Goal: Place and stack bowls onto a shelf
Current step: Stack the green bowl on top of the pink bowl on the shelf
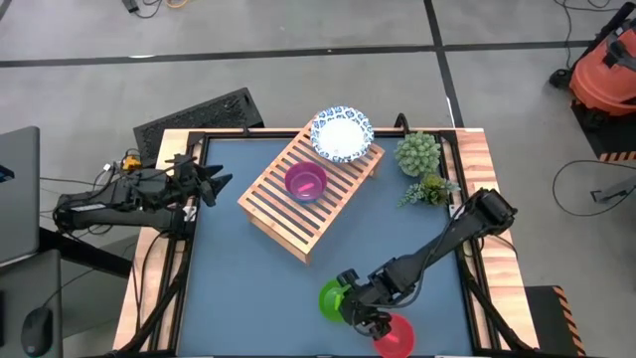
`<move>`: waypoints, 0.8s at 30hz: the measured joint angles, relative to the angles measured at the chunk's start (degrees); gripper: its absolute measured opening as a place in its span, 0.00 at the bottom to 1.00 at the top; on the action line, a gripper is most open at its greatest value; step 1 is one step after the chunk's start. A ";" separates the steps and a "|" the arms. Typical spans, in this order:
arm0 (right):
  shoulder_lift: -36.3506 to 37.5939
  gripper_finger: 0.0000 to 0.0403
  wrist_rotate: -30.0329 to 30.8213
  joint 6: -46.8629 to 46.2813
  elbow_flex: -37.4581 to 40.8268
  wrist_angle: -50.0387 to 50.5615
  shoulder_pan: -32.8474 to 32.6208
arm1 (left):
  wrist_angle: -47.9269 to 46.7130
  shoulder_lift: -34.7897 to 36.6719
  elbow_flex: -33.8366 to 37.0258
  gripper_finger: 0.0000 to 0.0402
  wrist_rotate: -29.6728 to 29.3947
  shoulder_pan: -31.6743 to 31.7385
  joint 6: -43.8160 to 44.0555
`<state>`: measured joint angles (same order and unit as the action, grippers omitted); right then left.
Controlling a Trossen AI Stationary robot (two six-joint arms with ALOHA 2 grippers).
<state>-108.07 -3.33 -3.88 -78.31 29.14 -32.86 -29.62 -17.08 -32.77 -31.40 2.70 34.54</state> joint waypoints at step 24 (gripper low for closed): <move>0.00 0.41 1.25 7.11 5.51 -3.71 0.18 | -2.00 0.00 0.00 0.70 0.11 0.00 1.95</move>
<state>-108.07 -2.08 3.23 -72.79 25.44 -32.68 -31.62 -17.08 -32.77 -31.28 2.70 36.49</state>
